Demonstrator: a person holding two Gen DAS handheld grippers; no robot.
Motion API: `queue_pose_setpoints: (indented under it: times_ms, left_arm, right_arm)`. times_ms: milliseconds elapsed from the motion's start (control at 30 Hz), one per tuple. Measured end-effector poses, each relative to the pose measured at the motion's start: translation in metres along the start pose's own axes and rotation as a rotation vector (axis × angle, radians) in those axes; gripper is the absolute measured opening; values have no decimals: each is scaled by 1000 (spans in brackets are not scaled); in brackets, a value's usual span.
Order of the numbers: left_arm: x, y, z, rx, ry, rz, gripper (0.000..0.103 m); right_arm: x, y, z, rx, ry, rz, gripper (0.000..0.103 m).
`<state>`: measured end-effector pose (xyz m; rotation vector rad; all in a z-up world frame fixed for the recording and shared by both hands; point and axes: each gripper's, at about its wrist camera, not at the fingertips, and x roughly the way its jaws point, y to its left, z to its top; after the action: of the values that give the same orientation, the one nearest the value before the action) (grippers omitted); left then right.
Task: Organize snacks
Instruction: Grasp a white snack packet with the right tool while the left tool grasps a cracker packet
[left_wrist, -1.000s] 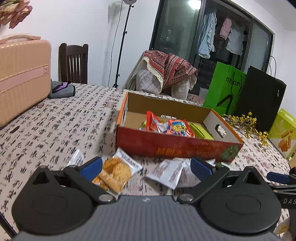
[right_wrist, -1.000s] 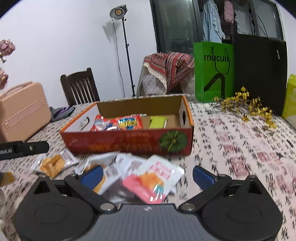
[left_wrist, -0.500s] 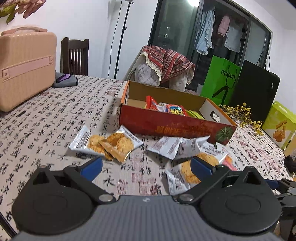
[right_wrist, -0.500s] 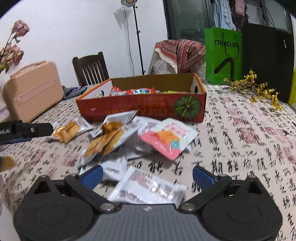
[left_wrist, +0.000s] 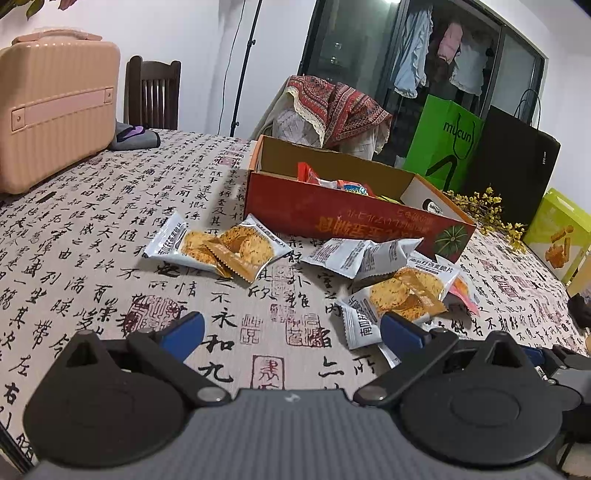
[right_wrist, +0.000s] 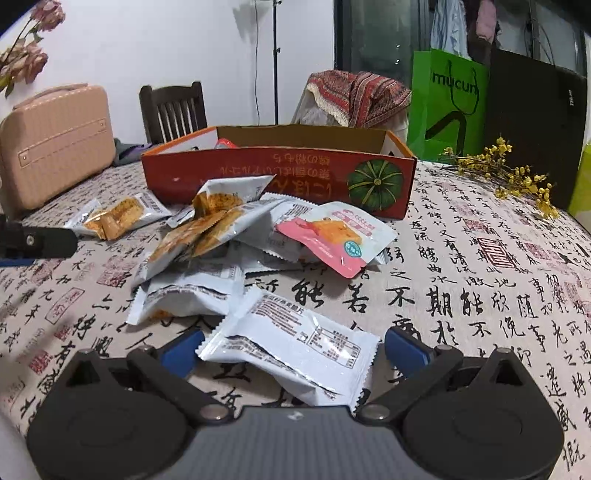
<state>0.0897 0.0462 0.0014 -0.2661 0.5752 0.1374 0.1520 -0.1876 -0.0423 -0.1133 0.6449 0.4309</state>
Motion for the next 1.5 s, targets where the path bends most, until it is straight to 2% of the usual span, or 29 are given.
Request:
queue_pose_setpoints:
  times_ms: [33, 100, 267, 300, 367, 433, 467, 500, 567, 733, 900, 1000, 1100, 1500]
  left_arm:
    - [0, 1, 0, -3, 1, -1, 103]
    - [0, 3, -1, -10, 1, -1, 103]
    - [0, 6, 0, -17, -1, -1, 103]
    - [0, 6, 0, -17, -1, -2, 103]
    - [1, 5, 0, -15, 0, -3, 103]
    - [1, 4, 0, -12, 3, -4, 103]
    - [2, 4, 0, -11, 4, -6, 103]
    - [2, 3, -1, -10, 5, -7, 103]
    - [3, 0, -1, -3, 6, -6, 103]
    - [5, -5, -2, 13, 10, -12, 103]
    - [8, -8, -2, 15, 18, -9, 103]
    - [11, -8, -2, 12, 27, -5, 103]
    - [11, -11, -2, 17, 28, -7, 103]
    - [35, -57, -6, 142, 58, -37, 103]
  right_arm:
    - [-1, -1, 0, 1, -1, 1, 103]
    - [-3, -2, 0, 4, -12, 1, 95]
    - [-10, -3, -3, -7, -44, 24, 84]
    - [-11, -2, -3, -9, -50, 39, 61]
    - [-14, 0, -2, -16, -59, 44, 52]
    - [-16, 2, -2, -29, -65, 42, 50]
    - [-17, 1, -2, -27, -73, 46, 46]
    - [-20, 1, -1, -28, -90, 53, 33]
    - [-25, 0, 2, -22, -111, 56, 24]
    - [-35, -16, 9, 56, -142, 88, 23]
    - [-38, -51, 18, 251, -129, 237, 23]
    - [-35, -63, 22, 289, -135, 210, 23]
    - [-29, -75, 23, 357, -128, 236, 23]
    - [-48, -67, 24, 299, -225, 179, 23]
